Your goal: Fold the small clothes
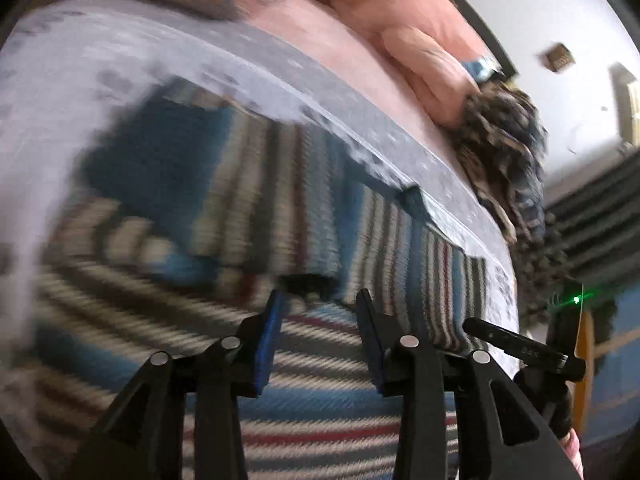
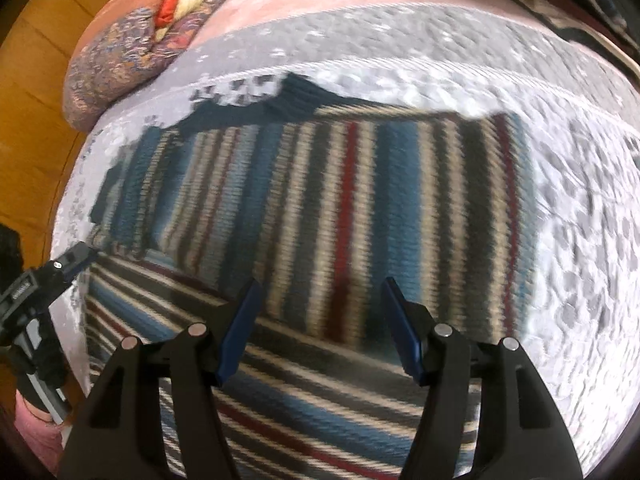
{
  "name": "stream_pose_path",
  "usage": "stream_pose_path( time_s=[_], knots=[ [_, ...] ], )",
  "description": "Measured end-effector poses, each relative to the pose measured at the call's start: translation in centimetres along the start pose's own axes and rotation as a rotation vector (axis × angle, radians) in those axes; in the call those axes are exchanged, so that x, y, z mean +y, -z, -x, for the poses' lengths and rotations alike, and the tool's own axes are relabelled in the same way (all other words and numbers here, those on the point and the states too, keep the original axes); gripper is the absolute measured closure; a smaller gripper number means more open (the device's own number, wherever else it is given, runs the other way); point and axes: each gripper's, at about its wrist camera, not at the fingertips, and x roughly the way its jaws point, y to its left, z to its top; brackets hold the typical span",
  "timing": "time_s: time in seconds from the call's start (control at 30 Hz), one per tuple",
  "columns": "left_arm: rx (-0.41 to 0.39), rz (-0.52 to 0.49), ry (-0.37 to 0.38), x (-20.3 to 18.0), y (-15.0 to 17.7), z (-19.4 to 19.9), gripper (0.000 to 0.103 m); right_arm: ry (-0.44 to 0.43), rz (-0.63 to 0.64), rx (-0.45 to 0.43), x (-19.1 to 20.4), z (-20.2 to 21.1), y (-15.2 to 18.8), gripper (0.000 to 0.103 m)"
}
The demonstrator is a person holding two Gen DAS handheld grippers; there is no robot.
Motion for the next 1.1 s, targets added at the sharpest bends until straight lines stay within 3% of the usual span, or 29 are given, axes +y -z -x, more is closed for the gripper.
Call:
stream_pose_path(
  time_s=[0.07,0.17,0.33,0.47,0.63,0.7,0.73,0.83,1.1],
  knots=[
    [-0.063,-0.004,-0.071,0.8,-1.3,1.6,0.054,-0.020,0.019,0.006,1.7,-0.1,-0.6,0.041],
    [-0.083,0.013,-0.153,2.9,-3.5,1.4,0.053,-0.055,0.058,0.019,5.5,-0.8,-1.5,0.039],
    [-0.014,0.037,-0.221,6.4,-3.8,-2.0,0.054,-0.126,0.086,0.042,11.6,-3.1,-3.6,0.038],
    [0.016,0.002,-0.231,7.3,-3.5,-4.2,0.055,-0.160,0.067,0.098,14.3,-5.7,-5.0,0.037],
    [0.007,-0.003,-0.212,7.8,-3.2,-3.9,0.055,-0.172,0.056,0.142,16.1,-8.5,-5.4,0.037],
    [0.001,0.001,-0.200,7.8,-3.2,-3.8,0.055,-0.187,0.062,0.153,16.7,-9.3,-5.5,0.051],
    [-0.009,0.009,-0.192,7.9,-3.3,-3.5,0.055,-0.197,0.067,0.167,17.0,-9.8,-5.5,0.068],
    [-0.053,0.046,-0.171,7.9,-3.7,-2.4,0.055,-0.170,0.091,0.156,17.2,-9.9,-5.3,0.078],
    [-0.155,-0.002,-0.179,6.1,-4.3,-0.1,0.055,-0.239,0.114,0.061,15.4,-3.8,-6.2,0.081]
  ],
)
